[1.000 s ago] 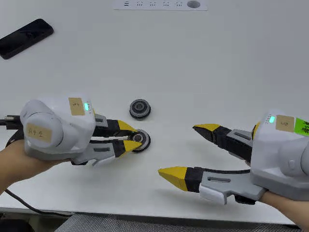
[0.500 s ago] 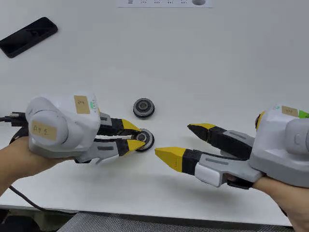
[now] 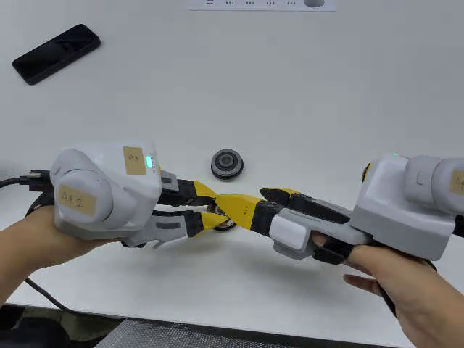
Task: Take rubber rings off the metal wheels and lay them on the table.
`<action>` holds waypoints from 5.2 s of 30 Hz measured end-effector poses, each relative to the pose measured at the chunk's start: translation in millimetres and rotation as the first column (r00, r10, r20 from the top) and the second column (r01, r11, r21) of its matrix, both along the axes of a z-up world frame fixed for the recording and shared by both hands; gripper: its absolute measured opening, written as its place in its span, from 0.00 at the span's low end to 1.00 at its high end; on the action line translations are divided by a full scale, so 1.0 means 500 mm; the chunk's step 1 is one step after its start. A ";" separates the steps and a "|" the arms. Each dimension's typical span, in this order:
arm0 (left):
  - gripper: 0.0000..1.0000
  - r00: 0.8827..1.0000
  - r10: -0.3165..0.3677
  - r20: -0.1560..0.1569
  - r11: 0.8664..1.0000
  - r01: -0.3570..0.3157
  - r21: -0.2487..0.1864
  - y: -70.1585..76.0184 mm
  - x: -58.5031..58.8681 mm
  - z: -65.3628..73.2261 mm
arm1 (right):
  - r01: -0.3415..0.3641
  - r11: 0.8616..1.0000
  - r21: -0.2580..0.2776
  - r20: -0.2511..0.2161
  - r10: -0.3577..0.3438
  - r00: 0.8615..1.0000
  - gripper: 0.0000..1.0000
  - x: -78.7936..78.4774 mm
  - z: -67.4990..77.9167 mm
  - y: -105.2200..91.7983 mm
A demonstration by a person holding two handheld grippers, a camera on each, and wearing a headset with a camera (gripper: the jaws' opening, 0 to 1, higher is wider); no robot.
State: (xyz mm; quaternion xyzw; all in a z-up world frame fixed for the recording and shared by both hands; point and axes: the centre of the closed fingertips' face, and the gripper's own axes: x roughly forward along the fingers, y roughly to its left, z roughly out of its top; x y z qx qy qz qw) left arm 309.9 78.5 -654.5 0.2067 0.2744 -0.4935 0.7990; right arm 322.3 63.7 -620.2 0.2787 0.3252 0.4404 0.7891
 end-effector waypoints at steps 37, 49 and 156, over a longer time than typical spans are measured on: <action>0.13 0.999 -0.037 -0.004 0.999 0.037 0.005 -0.004 -0.005 0.003 | -0.031 0.999 0.023 -0.171 0.035 0.985 0.45 -0.035 -0.037 0.032; 0.13 0.999 -0.035 -0.004 0.999 0.035 0.006 -0.004 -0.004 0.003 | -0.040 0.999 -0.004 -0.182 0.039 0.983 0.44 -0.041 -0.042 0.029; 0.13 1.000 -0.003 -0.010 1.000 0.003 0.015 0.002 -0.003 0.000 | 0.038 0.997 -0.069 -0.247 -0.054 0.967 0.01 -0.011 -0.080 -0.001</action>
